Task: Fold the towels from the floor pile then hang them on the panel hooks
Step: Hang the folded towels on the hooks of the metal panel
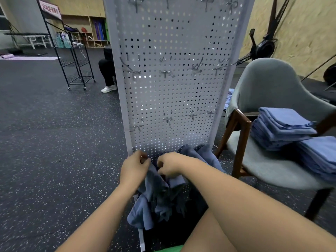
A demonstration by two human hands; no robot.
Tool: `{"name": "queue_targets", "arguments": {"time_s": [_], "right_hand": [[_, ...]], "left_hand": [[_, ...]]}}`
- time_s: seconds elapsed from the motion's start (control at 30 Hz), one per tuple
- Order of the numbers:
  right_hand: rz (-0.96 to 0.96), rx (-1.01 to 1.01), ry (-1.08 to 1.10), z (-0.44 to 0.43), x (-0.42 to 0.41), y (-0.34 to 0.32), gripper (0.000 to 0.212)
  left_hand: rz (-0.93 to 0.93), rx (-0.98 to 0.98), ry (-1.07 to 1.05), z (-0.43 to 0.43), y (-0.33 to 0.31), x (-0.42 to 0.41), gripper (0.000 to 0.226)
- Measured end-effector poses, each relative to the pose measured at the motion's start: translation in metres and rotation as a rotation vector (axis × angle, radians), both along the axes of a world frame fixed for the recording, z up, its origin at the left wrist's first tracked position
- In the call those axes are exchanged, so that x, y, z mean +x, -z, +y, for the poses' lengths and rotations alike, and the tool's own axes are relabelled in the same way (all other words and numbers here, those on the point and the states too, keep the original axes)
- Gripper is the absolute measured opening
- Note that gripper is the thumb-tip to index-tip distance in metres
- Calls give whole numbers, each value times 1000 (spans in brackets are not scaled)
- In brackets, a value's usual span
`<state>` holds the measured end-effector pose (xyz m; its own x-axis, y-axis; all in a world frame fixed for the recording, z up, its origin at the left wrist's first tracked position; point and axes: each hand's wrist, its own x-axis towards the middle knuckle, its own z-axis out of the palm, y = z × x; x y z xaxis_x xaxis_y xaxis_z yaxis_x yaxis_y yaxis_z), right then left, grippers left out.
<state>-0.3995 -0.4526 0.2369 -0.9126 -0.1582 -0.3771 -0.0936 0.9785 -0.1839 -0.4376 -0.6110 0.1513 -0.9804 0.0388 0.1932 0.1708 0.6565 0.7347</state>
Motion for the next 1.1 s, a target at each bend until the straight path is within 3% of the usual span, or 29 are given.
{"name": "queue_targets", "arguments": {"time_s": [0.23,0.4,0.5,0.73,0.87,0.93,1.1], "right_hand": [[186,58,224,108,59,-51,19],[164,84,378,202,109,-79,20],[158,-16,557,260,135,-90,17],[414,-266,924,380,172,-76,19],[658,45,1030,419,192,-50,24],[696,68,1012,434,198,-36,20],[679,142,931,460,210,-3,18]], "left_hand": [[-5,-102,340,91,-66,14,4],[6,-90,574,187,-102,46,4],[10,-97,695,251,-123,65,6],[79,-262,850,408,-147,89,20],[85,-238,842,481,-133,99,19],[53,-184,834,507,-118,100,17],[8,-166,863,541,-76,98,42]]}}
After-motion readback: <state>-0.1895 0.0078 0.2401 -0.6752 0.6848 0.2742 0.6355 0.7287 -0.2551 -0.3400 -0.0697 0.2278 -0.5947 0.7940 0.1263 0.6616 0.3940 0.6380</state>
